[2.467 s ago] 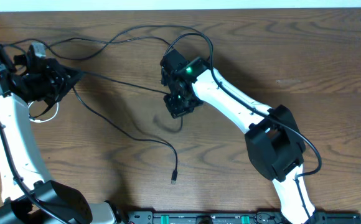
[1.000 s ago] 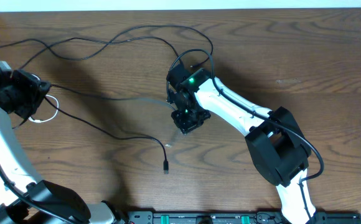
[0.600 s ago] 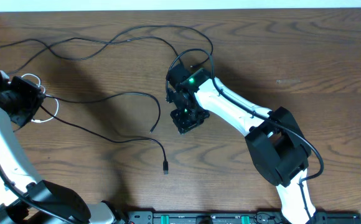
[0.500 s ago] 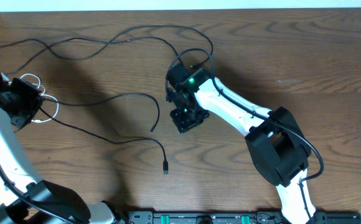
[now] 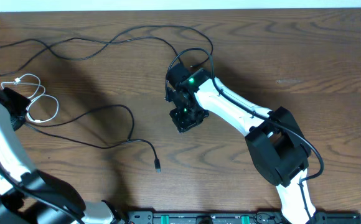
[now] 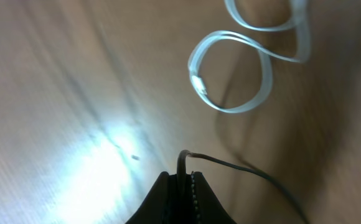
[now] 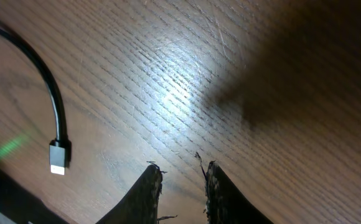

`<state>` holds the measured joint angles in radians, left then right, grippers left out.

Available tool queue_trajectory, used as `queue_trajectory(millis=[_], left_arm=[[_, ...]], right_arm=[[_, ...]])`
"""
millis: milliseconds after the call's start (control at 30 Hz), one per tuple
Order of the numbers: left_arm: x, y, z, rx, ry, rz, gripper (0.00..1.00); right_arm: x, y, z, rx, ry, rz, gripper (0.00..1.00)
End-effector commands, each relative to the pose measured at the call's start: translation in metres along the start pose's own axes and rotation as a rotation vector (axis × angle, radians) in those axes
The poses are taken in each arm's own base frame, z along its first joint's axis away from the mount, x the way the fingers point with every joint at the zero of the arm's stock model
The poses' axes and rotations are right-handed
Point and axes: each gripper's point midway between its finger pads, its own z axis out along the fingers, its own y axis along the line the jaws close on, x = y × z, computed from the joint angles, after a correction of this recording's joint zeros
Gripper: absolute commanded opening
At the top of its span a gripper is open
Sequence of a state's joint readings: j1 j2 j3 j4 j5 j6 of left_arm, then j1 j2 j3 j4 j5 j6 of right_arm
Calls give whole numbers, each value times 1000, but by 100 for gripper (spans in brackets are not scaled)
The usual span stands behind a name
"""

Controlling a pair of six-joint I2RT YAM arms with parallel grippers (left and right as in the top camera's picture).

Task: Untangle cables

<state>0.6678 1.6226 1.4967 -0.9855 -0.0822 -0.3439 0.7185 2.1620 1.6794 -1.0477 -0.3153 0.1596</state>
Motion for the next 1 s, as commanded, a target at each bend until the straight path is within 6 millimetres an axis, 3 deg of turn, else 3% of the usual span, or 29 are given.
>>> queue_trajectory(millis=[0,233,433,967], left_arm=[[-9,39,18,-226,-25,-6,7],[-18,69,51,-337,5,-2,8],[-38,86,81,-347,-9,55,7],[-101,82,140,-305,-168,342,7]], right_arm=[[2,4,-1,-6,0,-4,22],[1,4,-1,-6,-2,-5,24],[1,4,-1,-5,-1,-20,25],[2,4,-1,-5,0,-27,29]])
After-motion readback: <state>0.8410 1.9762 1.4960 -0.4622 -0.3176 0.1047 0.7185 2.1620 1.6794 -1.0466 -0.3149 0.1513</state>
